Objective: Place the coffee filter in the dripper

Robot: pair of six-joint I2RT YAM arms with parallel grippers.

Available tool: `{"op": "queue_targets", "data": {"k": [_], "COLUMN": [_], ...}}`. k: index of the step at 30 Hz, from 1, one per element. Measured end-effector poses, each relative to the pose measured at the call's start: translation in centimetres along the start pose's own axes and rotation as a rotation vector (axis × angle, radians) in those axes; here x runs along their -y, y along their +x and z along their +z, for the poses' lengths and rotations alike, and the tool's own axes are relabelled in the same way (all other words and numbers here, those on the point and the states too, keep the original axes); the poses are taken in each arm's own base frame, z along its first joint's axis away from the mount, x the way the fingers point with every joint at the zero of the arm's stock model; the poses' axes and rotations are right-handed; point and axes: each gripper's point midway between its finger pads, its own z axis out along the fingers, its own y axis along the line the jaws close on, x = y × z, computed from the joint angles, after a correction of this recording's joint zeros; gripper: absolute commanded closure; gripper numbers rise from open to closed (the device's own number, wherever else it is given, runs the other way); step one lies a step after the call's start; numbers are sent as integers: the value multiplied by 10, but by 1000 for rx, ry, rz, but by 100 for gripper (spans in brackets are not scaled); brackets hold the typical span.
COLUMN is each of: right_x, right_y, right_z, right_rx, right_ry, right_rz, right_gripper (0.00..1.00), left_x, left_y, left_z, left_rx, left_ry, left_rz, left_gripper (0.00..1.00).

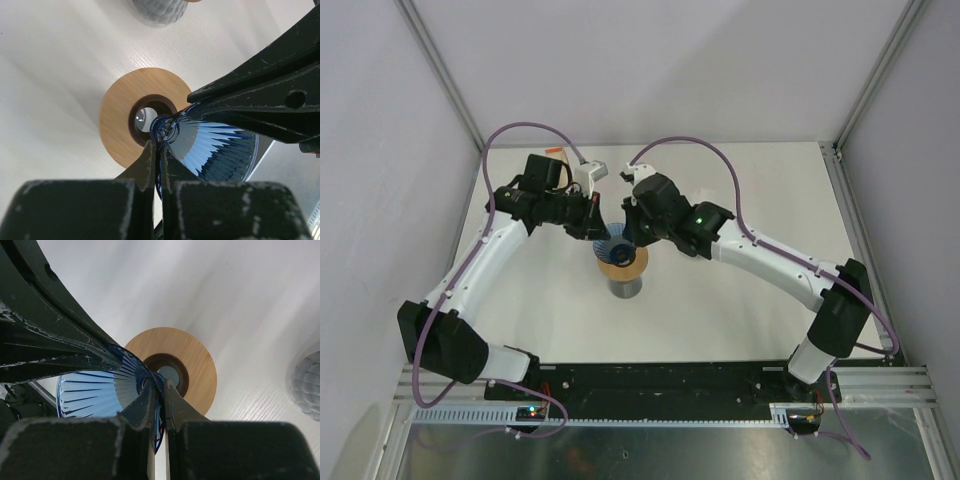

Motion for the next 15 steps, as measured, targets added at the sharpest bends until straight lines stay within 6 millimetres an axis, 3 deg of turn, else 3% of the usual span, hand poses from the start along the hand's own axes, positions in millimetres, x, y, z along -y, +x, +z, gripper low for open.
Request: {"op": "queue_targets", "data": {"k": [15], "right_x": [10], "right_y": [5], "right_z": [12], "right_rx": [-30], "right_ry": [5], "right_rz": [-5], "right_gripper": [100], "left_x": [-11], "left_y": [4], "left_z": [13], "left_rx": [-30], "left_ry": [-3], "left_rz": [-20], "left_gripper": [100]}}
